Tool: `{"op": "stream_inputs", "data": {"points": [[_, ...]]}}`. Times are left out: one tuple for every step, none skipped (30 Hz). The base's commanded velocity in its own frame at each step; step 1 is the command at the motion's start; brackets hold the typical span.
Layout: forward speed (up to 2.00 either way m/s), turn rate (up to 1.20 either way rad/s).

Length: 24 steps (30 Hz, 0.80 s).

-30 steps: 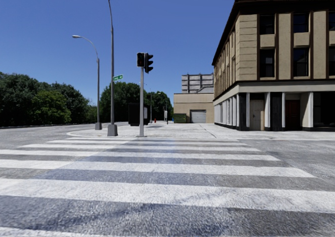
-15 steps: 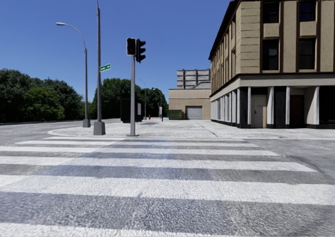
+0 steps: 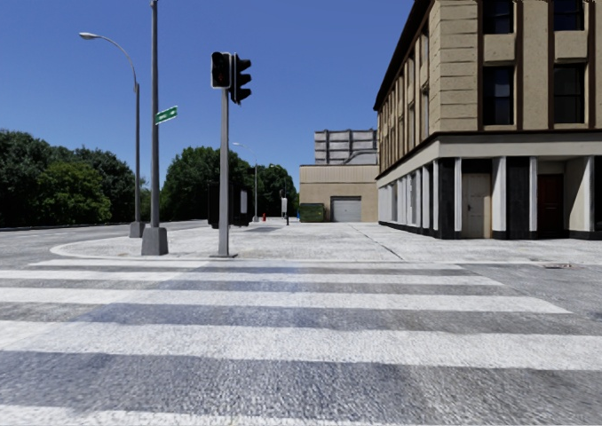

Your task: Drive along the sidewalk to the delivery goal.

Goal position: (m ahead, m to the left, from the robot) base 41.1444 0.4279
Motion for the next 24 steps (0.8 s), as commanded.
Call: {"op": "stream_inputs", "data": {"points": [[2.0, 0.0], [2.0, 0.0], [2.0, 0.0], [2.0, 0.0], [2.0, 0.0], [2.0, 0.0], [2.0, 0.0], [2.0, 0.0], [2.0, 0.0], [2.0, 0.0], [2.0, 0.0], [2.0, -0.42], [2.0, -0.7], [2.0, -0.79], [2.0, -0.79], [2.0, -0.82], [2.0, -0.67], [2.0, -0.45], [2.0, 0.0], [2.0, 0.0], [2.0, 0.0], [2.0, 0.0], [2.0, 0.0], [2.0, 0.0]]}}
